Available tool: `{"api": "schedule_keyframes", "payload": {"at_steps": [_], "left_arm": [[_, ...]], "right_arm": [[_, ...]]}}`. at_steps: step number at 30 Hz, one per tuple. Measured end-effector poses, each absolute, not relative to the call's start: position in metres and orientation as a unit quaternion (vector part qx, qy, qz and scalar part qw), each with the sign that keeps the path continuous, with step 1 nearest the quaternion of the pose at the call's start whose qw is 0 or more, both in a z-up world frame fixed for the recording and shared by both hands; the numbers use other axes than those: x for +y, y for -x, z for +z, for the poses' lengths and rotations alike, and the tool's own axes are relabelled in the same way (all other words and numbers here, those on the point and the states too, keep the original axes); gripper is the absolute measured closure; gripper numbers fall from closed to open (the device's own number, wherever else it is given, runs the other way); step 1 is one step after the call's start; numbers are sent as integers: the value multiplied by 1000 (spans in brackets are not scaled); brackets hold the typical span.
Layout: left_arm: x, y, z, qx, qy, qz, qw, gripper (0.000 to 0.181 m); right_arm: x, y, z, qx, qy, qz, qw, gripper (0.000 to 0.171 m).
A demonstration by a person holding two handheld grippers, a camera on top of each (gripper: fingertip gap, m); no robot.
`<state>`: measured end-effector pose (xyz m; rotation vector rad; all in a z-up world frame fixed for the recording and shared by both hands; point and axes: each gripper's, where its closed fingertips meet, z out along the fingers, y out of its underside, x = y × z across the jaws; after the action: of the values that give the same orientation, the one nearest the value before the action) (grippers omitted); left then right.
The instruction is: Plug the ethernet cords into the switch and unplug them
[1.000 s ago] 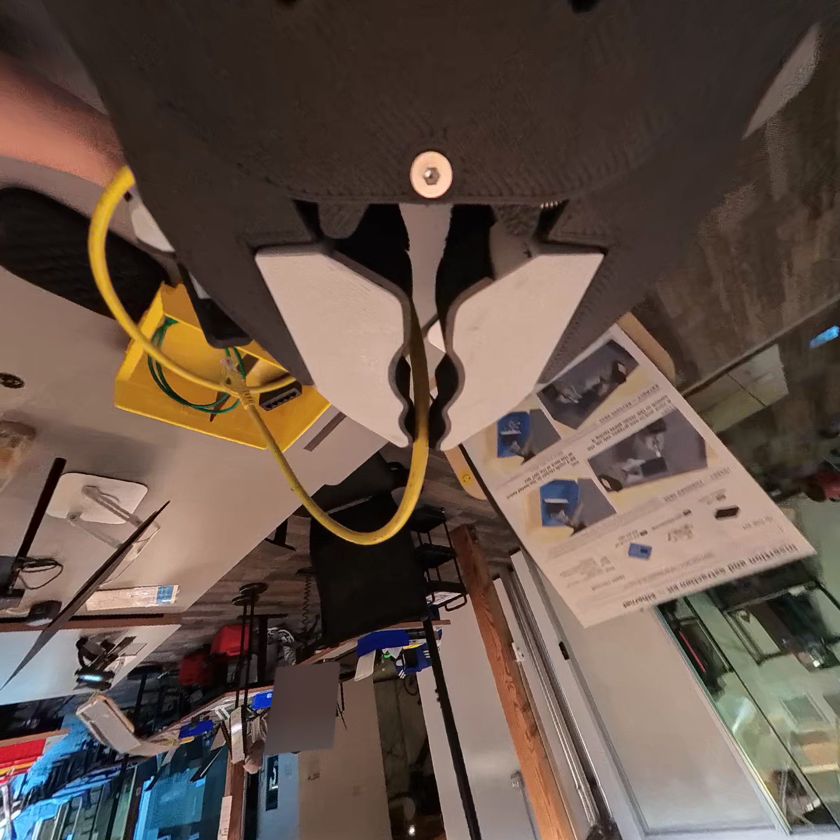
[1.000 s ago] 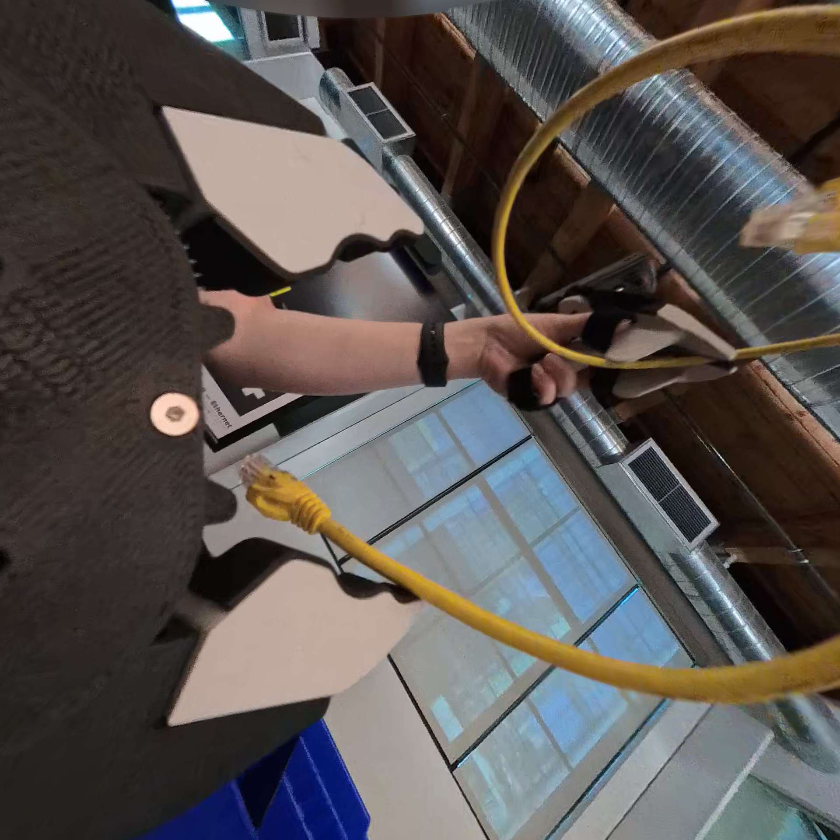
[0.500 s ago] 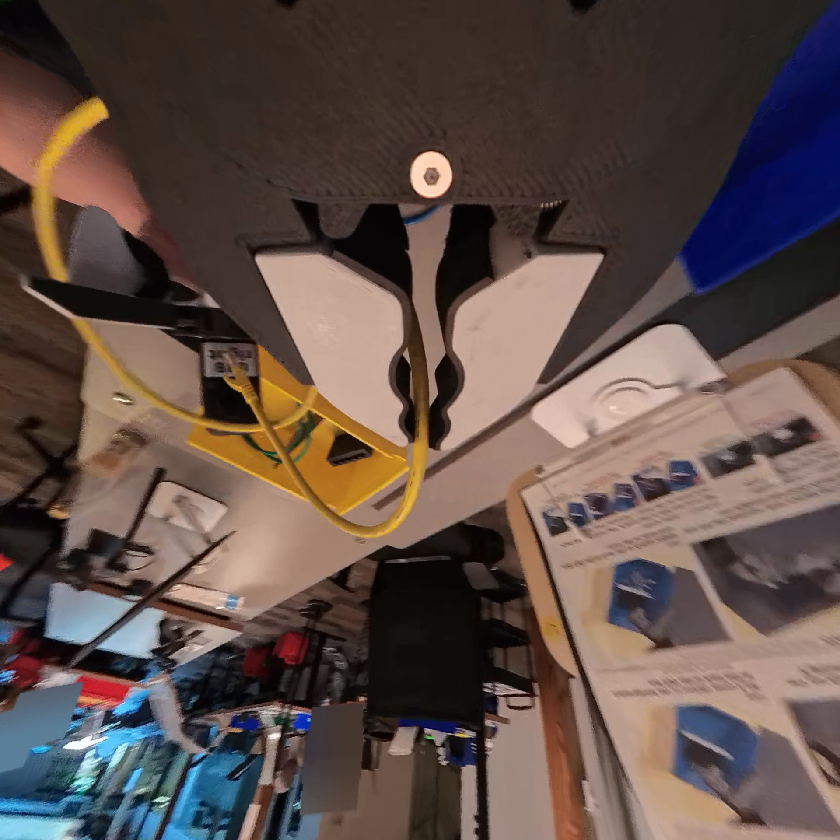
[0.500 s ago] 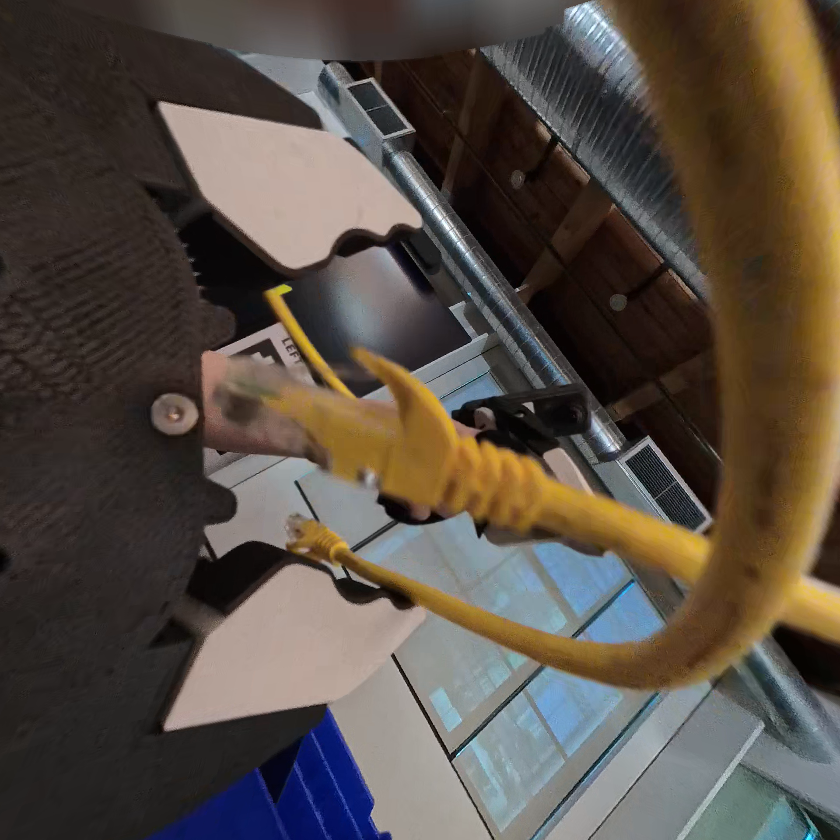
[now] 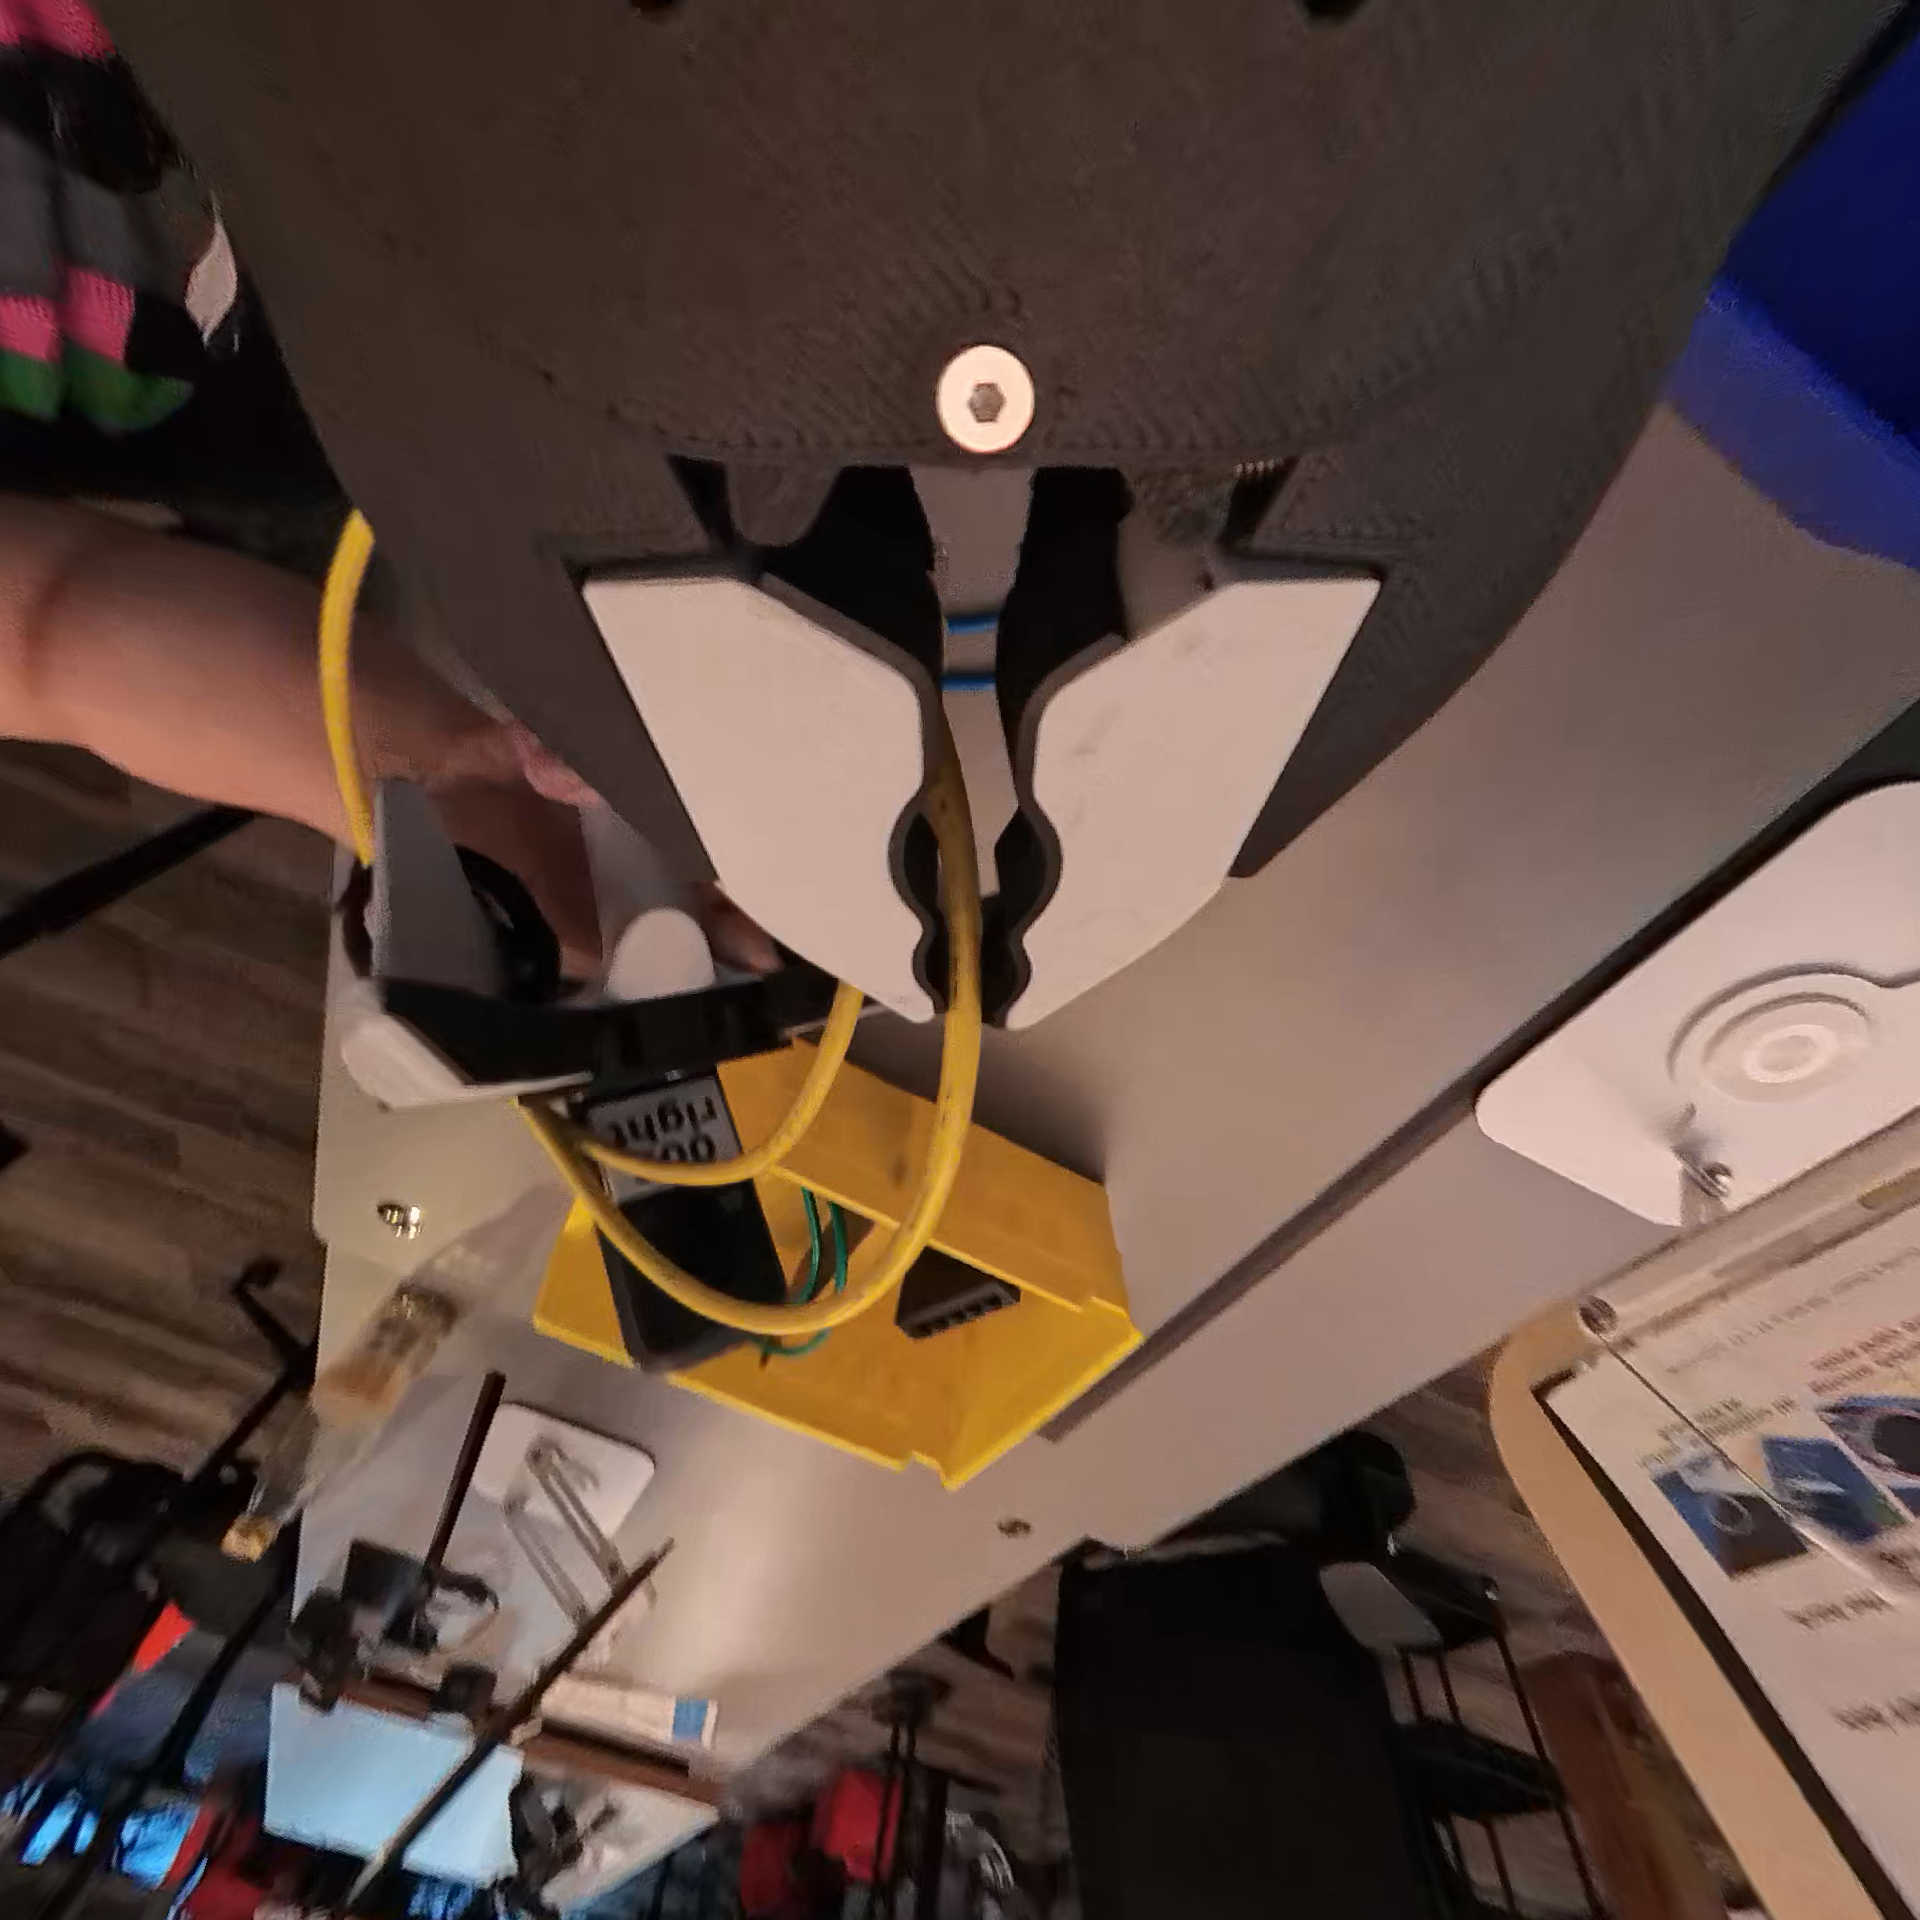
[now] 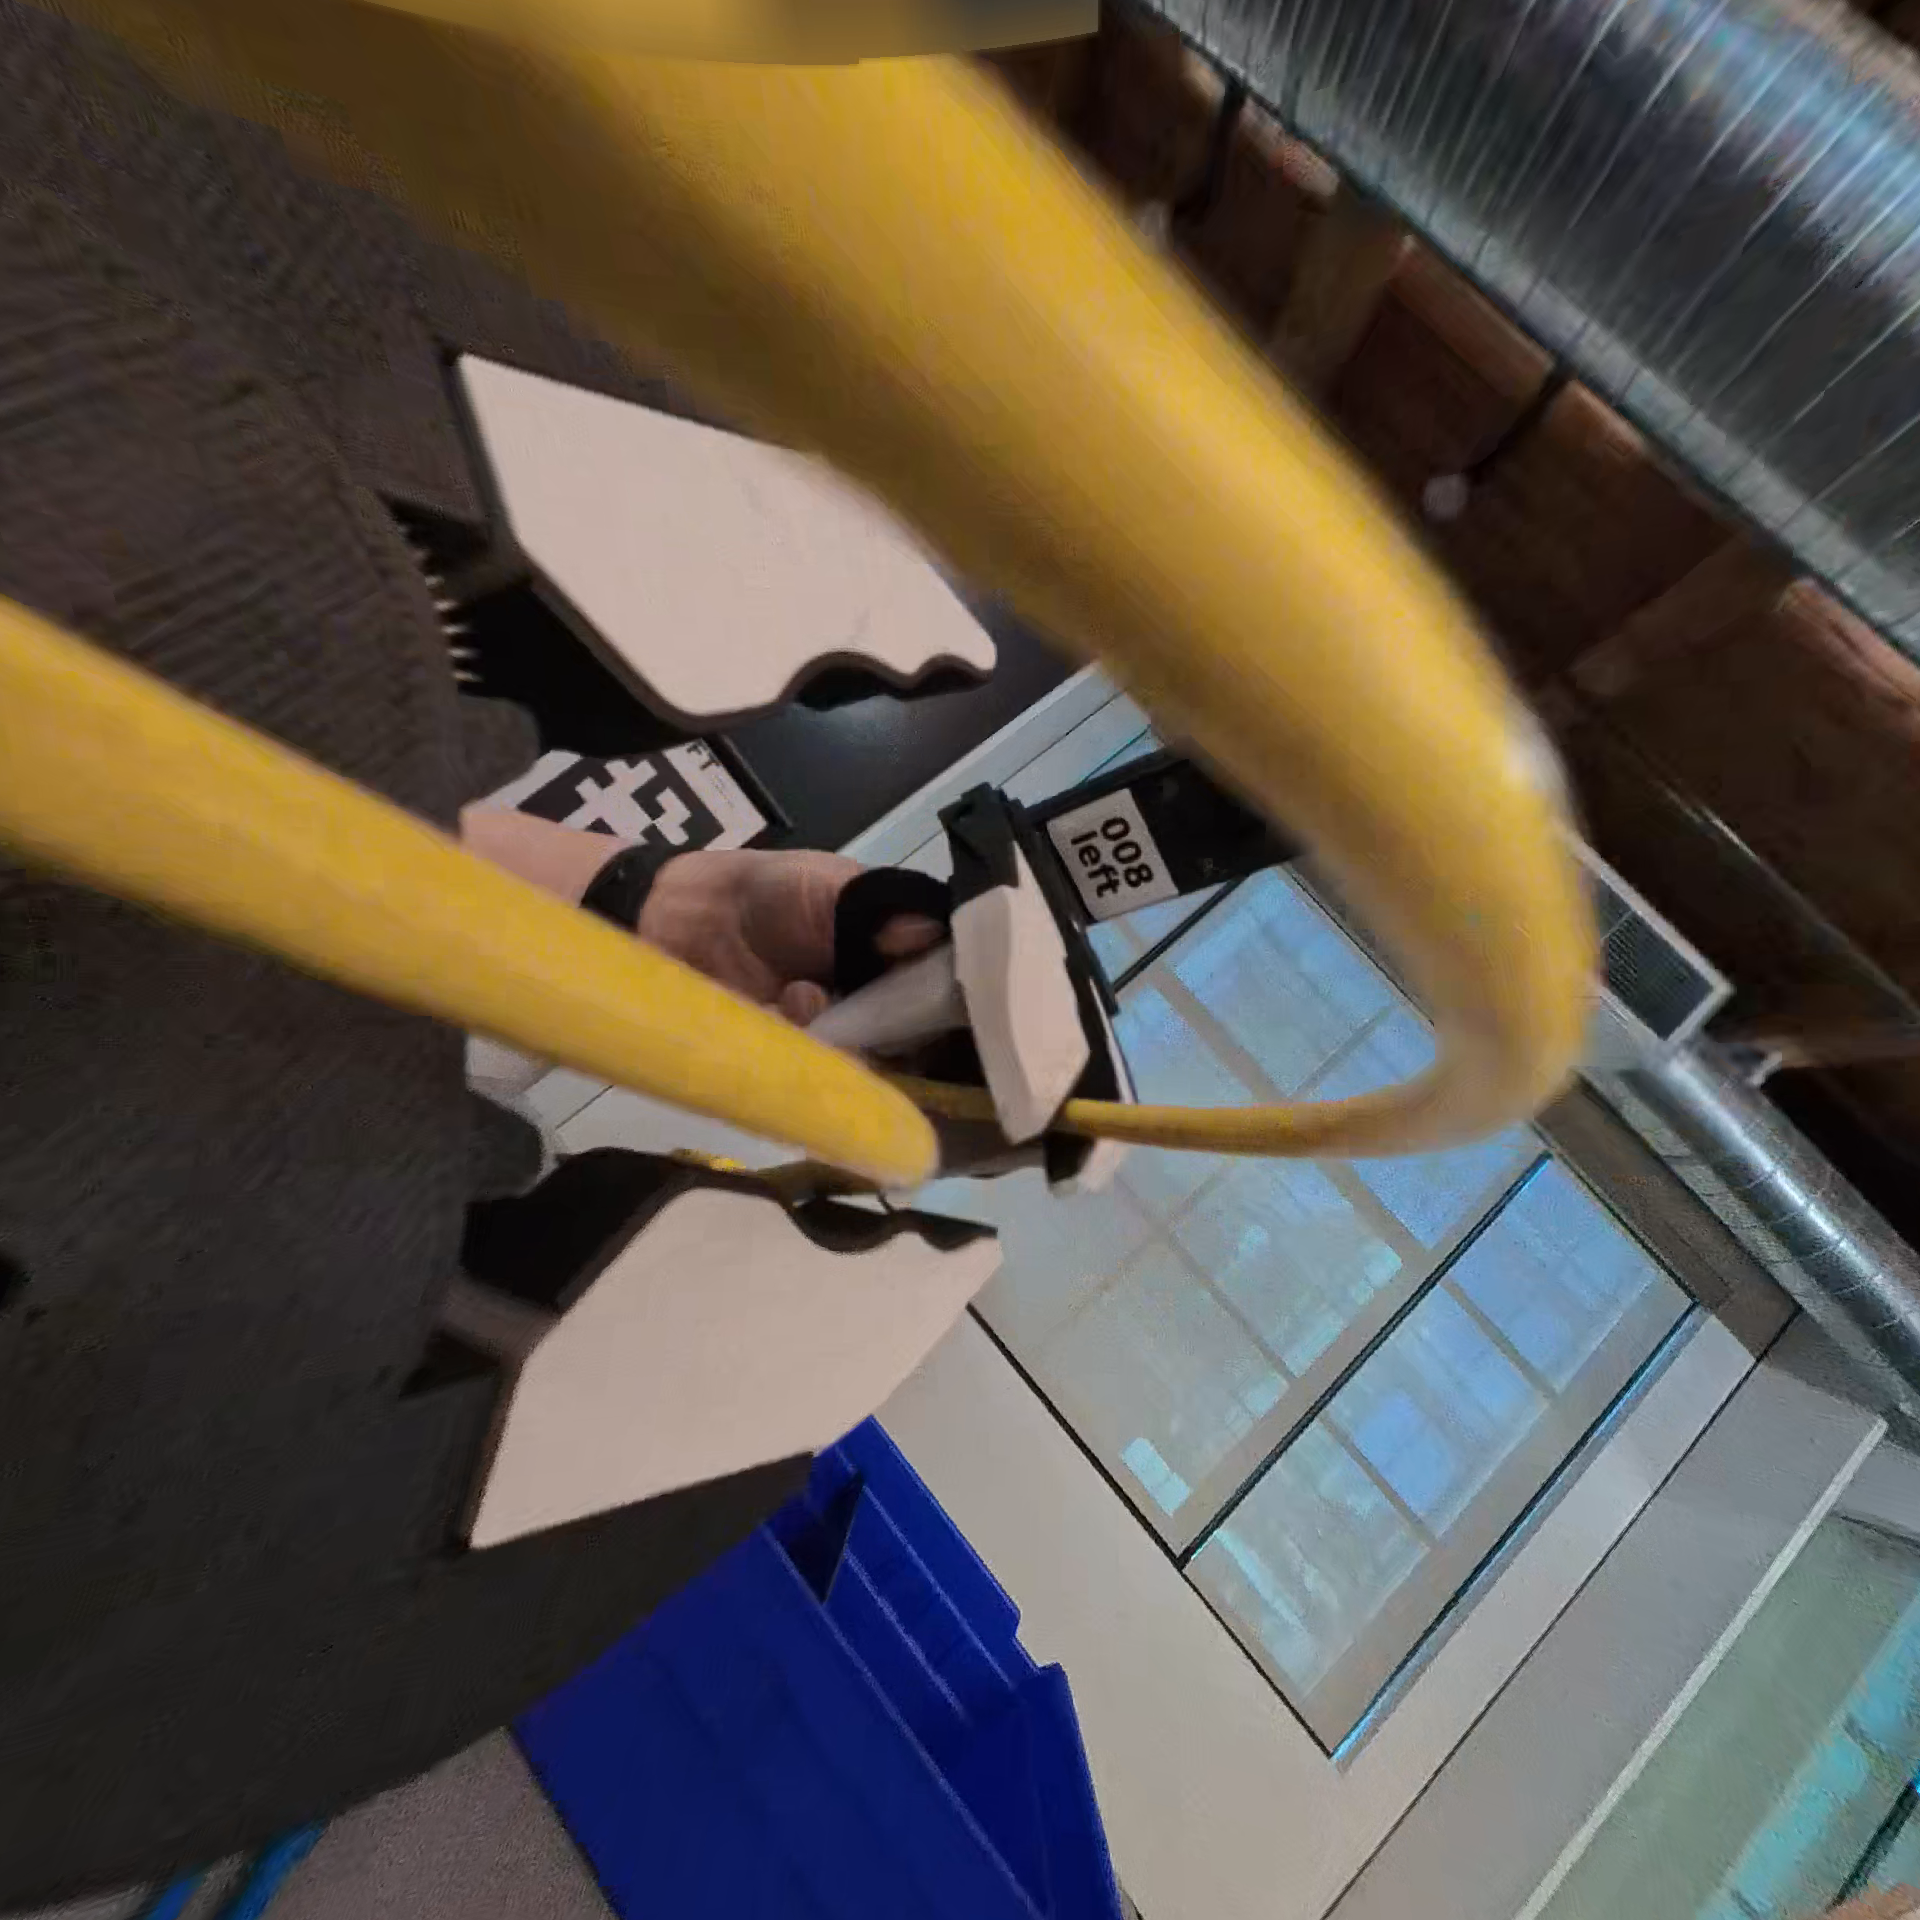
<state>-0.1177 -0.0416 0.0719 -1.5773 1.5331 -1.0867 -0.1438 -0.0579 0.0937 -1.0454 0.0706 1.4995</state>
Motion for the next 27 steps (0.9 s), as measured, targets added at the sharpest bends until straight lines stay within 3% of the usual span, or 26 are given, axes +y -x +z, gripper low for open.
{"api": "schedule_keyframes", "payload": {"at_steps": [9, 11, 13, 16, 18, 23, 27], "left_arm": [[-56, 127, 50, 644, 571, -370, 350, 175], [-66, 132, 43, 664, 556, -374, 331, 170], [-72, 136, 36, 679, 548, -363, 328, 165], [-68, 144, 33, 666, 565, -357, 331, 151], [-65, 153, 37, 643, 575, -383, 331, 133], [-61, 177, 28, 605, 596, -435, 301, 143], [-63, 179, 5, 602, 609, -433, 283, 147]], "right_arm": [[-46, 140, 70, 80, 476, 674, 559, 126], [-44, 134, 67, 98, 476, 672, 558, 131], [-45, 134, 61, 89, 498, 660, 555, 159], [-44, 142, 43, 71, 570, 632, 520, 166], [-42, 147, 18, 45, 659, 583, 474, 167], [-55, 120, -61, -63, 898, 342, 269, 167], [-82, 54, -84, -125, 986, 84, 67, 168]]}}
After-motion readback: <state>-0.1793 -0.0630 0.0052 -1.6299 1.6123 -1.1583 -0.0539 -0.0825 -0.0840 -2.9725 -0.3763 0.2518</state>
